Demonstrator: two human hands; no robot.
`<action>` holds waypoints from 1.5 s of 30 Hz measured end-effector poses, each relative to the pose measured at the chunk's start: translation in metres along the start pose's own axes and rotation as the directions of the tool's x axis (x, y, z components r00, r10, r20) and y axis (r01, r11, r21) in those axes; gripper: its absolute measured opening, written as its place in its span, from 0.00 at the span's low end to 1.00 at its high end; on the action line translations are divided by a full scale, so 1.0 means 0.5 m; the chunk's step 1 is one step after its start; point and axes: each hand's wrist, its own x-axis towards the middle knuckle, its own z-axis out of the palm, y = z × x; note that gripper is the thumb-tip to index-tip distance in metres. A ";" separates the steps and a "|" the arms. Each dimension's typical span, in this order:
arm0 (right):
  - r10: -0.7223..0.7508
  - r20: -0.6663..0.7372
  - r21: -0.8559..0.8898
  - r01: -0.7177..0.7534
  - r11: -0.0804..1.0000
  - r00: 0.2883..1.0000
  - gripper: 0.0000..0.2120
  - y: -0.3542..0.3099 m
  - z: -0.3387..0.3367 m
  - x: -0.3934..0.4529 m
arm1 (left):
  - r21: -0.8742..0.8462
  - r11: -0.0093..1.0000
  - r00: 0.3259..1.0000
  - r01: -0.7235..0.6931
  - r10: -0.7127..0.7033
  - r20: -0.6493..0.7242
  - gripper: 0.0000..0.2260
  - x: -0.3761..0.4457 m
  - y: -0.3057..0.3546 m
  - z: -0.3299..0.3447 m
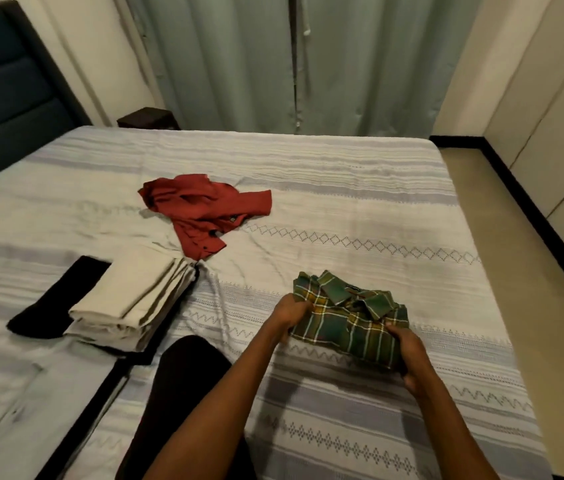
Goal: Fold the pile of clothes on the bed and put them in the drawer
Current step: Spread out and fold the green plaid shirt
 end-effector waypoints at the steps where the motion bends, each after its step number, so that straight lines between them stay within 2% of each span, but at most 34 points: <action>1: -0.042 0.017 -0.027 0.042 0.999 0.999 0.13 0.002 0.036 -0.002 | 0.010 0.998 0.996 -0.067 0.068 -0.059 0.09 -0.023 -0.003 -0.028; 3: -0.112 0.082 -0.075 0.119 0.990 0.990 0.14 0.007 0.117 -0.010 | -0.019 0.981 0.967 -0.191 0.185 -0.175 0.07 -0.072 -0.007 -0.100; 4: -0.152 0.089 -0.076 0.159 0.984 0.984 0.15 0.001 0.133 -0.016 | -0.037 0.966 0.950 -0.257 0.246 -0.190 0.08 -0.086 0.002 -0.119; 7: -0.270 0.212 -0.060 0.288 0.956 0.939 0.20 -0.013 0.242 -0.064 | -0.063 0.931 0.902 -0.358 0.329 -0.279 0.16 -0.148 -0.021 -0.238; 9: -0.335 0.346 -0.055 0.376 0.925 0.876 0.28 -0.011 0.350 -0.107 | -0.134 0.910 0.863 -0.392 0.313 -0.396 0.20 -0.210 -0.070 -0.342; 12: -0.362 0.550 -0.058 0.466 0.883 0.753 0.33 0.016 0.506 -0.171 | -0.310 0.856 0.777 -0.414 0.155 -0.610 0.16 -0.309 -0.150 -0.461; 14: -0.350 0.658 -0.053 0.505 0.862 0.667 0.32 0.044 0.615 -0.216 | -0.358 0.829 0.670 -0.429 0.026 -0.742 0.12 -0.373 -0.216 -0.533; 18: -0.256 0.824 -0.044 0.508 0.860 0.505 0.31 0.102 0.821 -0.307 | -0.272 0.852 0.354 -0.447 -0.111 -0.929 0.15 -0.483 -0.348 -0.631; 21: -0.145 0.885 -0.135 0.542 0.829 0.442 0.29 0.150 0.953 -0.357 | -0.311 0.821 0.219 -0.479 -0.231 -0.948 0.20 -0.531 -0.432 -0.673; 24: -0.065 0.927 -0.220 0.676 0.703 0.370 0.23 0.212 1.064 -0.374 | -0.313 0.855 0.109 -0.414 -0.295 -0.949 0.15 -0.543 -0.502 -0.712; 26: -0.018 0.932 -0.287 0.768 0.573 0.362 0.22 0.251 1.124 -0.387 | -0.267 0.892 0.047 -0.365 -0.268 -0.962 0.13 -0.537 -0.553 -0.735; 28: -0.003 0.922 -0.332 0.797 0.504 0.386 0.21 0.293 1.173 -0.391 | -0.264 0.901 0.026 -0.343 -0.272 -0.962 0.12 -0.528 -0.591 -0.751; 30: -0.001 0.922 -0.338 0.805 0.488 0.388 0.20 0.319 1.206 -0.399 | -0.257 0.899 -0.027 -0.354 -0.284 -0.958 0.12 -0.523 -0.612 -0.756; 32: 0.014 0.954 -0.264 0.818 0.511 0.299 0.18 0.337 1.245 -0.403 | -0.235 0.891 -0.087 -0.388 -0.289 -0.953 0.11 -0.522 -0.630 -0.763; 33: 0.048 0.972 -0.225 0.838 0.498 0.232 0.17 0.345 1.265 -0.404 | -0.224 0.894 -0.106 -0.387 -0.285 -0.953 0.11 -0.521 -0.642 -0.772; 34: 0.097 0.981 -0.195 0.872 0.448 0.169 0.17 0.357 1.281 -0.400 | -0.230 0.905 -0.098 -0.359 -0.281 -0.955 0.12 -0.522 -0.655 -0.781; 35: 0.162 0.977 -0.189 0.911 0.366 0.137 0.18 0.364 1.292 -0.398 | -0.243 0.920 -0.061 -0.308 -0.274 -0.960 0.14 -0.520 -0.672 -0.791; 37: 0.241 0.961 -0.185 0.961 0.207 0.133 0.19 0.385 1.297 -0.383 | -0.328 0.933 0.064 -0.149 -0.321 -0.945 0.19 -0.506 -0.706 -0.806; 38: 0.242 0.963 -0.160 0.972 0.171 0.116 0.18 0.390 1.289 -0.379 | -0.336 0.940 0.099 -0.056 -0.330 -0.939 0.20 -0.494 -0.727 -0.808; 39: 0.228 0.969 -0.130 0.979 0.156 0.092 0.16 0.391 1.274 -0.378 | -0.300 0.954 0.102 0.019 -0.300 -0.948 0.22 -0.481 -0.748 -0.807; 41: 0.191 0.978 -0.116 0.975 0.189 0.080 0.14 0.379 1.236 -0.376 | -0.227 0.966 0.070 0.126 -0.237 -0.969 0.22 -0.453 -0.754 -0.798; 43: 0.148 0.983 -0.149 0.942 0.301 0.108 0.14 0.340 1.208 -0.376 | -0.193 0.978 0.054 0.081 -0.198 -0.979 0.17 -0.428 -0.684 -0.791; 45: 0.044 0.991 -0.132 0.908 0.399 0.125 0.14 0.288 1.191 -0.382 | -0.085 0.996 0.091 -0.003 -0.084 -0.992 0.15 -0.403 -0.587 -0.788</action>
